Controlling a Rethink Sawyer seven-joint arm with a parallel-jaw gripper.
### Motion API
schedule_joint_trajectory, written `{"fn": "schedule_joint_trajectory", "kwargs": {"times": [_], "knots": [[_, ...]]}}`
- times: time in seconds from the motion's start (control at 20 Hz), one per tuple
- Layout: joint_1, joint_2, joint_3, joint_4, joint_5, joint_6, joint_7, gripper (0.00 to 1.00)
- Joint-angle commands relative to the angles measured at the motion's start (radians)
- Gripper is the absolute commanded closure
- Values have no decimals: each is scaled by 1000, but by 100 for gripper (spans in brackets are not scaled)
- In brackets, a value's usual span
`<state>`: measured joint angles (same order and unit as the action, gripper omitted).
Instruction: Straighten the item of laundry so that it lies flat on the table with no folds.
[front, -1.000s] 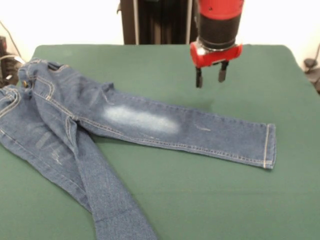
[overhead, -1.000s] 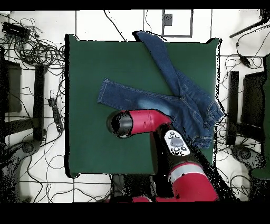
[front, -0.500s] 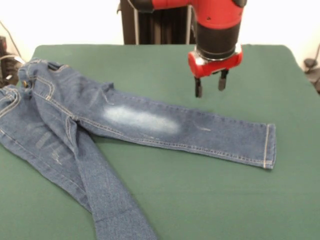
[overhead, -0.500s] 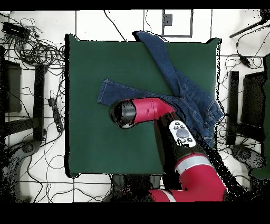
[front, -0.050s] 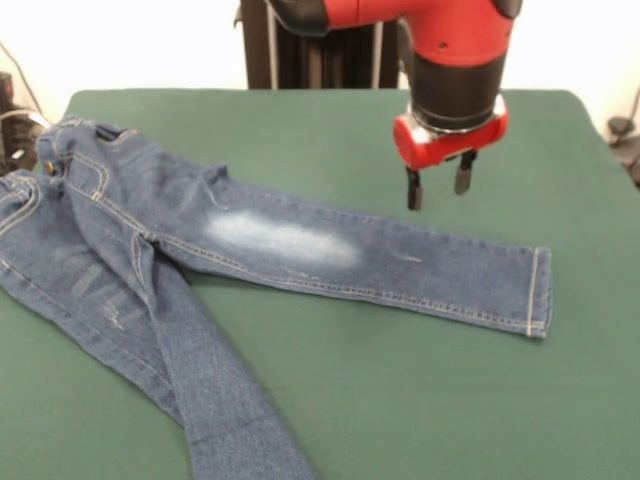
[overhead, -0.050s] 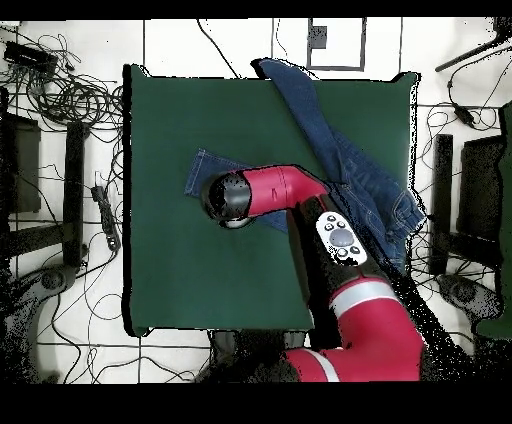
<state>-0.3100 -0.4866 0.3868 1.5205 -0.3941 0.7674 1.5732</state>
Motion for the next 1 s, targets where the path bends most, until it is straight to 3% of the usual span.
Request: {"fn": "schedule_joint_trajectory", "kwargs": {"times": [0.05, 0.3, 1.0], "knots": [[-17, 68, 140, -138, -47, 171, -323, 0], [-24, 94, 162, -195, -65, 214, -359, 0], [-85, 99, 191, -163, -129, 162, -358, 0]]}}
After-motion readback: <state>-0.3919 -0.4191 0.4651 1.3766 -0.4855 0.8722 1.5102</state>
